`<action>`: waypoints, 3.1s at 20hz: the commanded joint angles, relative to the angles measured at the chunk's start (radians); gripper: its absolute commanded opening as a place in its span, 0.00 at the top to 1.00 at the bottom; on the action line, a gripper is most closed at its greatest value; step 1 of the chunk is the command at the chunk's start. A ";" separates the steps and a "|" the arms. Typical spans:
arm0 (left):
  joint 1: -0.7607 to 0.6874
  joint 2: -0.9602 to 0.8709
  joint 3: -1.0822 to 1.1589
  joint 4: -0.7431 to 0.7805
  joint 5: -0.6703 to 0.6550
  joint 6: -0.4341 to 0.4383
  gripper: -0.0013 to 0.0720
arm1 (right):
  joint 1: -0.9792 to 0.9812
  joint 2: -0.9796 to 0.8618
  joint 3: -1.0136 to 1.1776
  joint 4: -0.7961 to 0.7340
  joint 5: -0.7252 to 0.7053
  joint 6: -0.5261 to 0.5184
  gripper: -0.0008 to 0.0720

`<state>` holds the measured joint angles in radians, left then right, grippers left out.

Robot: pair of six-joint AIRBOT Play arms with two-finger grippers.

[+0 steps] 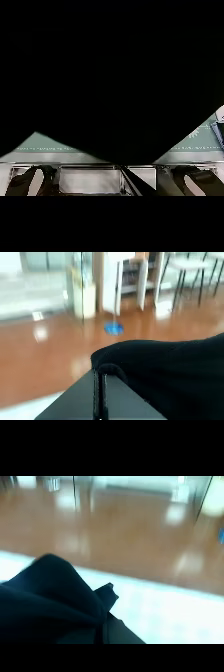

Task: Fold the shirts.

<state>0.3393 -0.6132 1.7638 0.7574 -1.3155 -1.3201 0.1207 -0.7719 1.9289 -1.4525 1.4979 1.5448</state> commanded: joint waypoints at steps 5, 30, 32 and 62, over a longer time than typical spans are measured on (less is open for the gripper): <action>-0.047 -0.142 -0.603 0.054 0.106 0.011 0.96 | 0.000 -0.303 -0.343 0.065 -0.238 -0.002 0.95; -0.141 -0.843 -0.653 0.021 0.275 0.051 0.95 | -0.267 -0.394 -1.152 0.298 -0.127 -0.051 0.43; -0.140 -0.843 -0.653 0.021 0.275 0.051 0.95 | -0.267 -0.311 -1.276 0.332 -0.137 -0.048 0.43; -0.139 -0.837 -0.653 0.021 0.230 0.058 0.95 | -0.279 -0.386 -1.128 0.589 -0.522 -0.156 0.95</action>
<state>0.1993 -1.4582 1.1110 0.7784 -1.0660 -1.2686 -0.0307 -1.0977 0.6193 -0.7769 0.8940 1.4113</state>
